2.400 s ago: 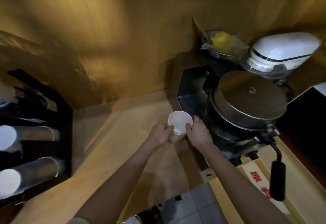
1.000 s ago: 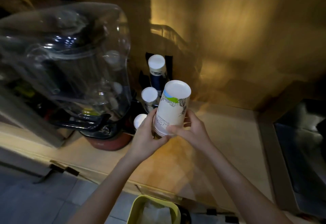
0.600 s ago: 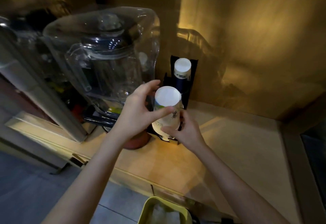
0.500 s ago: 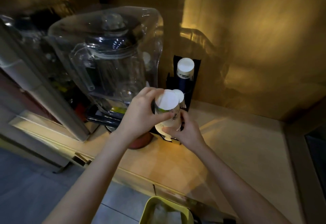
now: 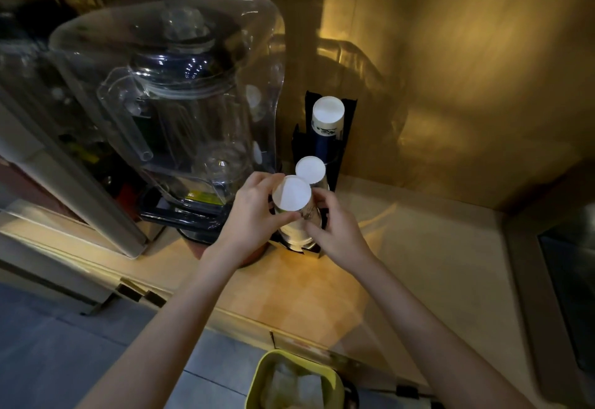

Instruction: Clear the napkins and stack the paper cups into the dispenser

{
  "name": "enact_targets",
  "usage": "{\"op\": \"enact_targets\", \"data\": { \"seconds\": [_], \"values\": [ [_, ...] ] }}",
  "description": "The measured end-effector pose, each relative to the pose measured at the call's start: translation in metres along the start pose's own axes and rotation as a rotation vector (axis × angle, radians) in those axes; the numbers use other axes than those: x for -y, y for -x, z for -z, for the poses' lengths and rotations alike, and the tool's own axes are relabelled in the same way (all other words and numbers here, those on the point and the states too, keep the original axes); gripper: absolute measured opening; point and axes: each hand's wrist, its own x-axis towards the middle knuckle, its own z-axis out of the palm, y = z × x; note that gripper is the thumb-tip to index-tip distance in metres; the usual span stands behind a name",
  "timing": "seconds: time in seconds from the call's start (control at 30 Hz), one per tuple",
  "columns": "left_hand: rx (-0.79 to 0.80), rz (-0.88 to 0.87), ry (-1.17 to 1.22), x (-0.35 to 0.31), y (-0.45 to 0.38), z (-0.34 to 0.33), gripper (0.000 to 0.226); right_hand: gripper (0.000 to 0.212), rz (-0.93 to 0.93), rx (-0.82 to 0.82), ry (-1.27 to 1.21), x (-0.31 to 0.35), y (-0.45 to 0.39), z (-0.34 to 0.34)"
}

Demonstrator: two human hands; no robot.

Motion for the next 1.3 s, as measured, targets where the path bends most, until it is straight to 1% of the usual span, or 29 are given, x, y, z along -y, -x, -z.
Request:
{"op": "enact_targets", "data": {
  "seconds": [0.1,0.17,0.57,0.8,0.87,0.93,1.03,1.13,1.23,1.27,1.3],
  "values": [
    [0.019,0.005,0.022,0.001,0.000,-0.011,0.069,0.048,0.082,-0.070,0.026,0.004,-0.002,0.004],
    [0.028,0.021,0.029,0.003,0.000,-0.018,0.069,0.046,0.093,-0.075,0.070,0.001,-0.002,0.004],
    [0.052,0.107,0.005,0.021,0.013,-0.062,0.061,0.047,0.026,0.054,0.220,-0.026,0.004,-0.009],
    [0.087,0.139,-0.053,0.020,0.013,-0.063,0.062,0.050,0.054,0.116,0.287,-0.027,0.006,-0.014],
    [0.108,0.161,-0.083,0.016,0.012,-0.062,0.059,0.049,0.047,0.134,0.301,-0.026,0.005,-0.014],
    [0.132,0.171,-0.102,0.010,0.008,-0.059,0.054,0.045,0.018,0.132,0.263,-0.024,0.002,-0.011],
    [0.120,0.145,-0.106,-0.007,-0.006,-0.051,0.056,0.033,-0.044,0.021,0.088,-0.011,-0.002,0.009],
    [0.116,0.081,-0.110,-0.035,-0.029,-0.033,0.051,0.018,-0.056,-0.164,-0.127,0.015,-0.004,0.051],
    [0.093,-0.003,-0.090,-0.069,-0.062,-0.012,0.035,0.012,0.036,-0.380,-0.375,0.059,0.000,0.103],
    [0.087,-0.023,-0.069,-0.084,-0.074,-0.004,0.031,0.012,0.104,-0.457,-0.437,0.079,0.005,0.125],
    [0.056,-0.063,-0.055,-0.099,-0.086,0.004,0.029,0.013,0.211,-0.528,-0.520,0.096,0.012,0.150]
  ]
}}
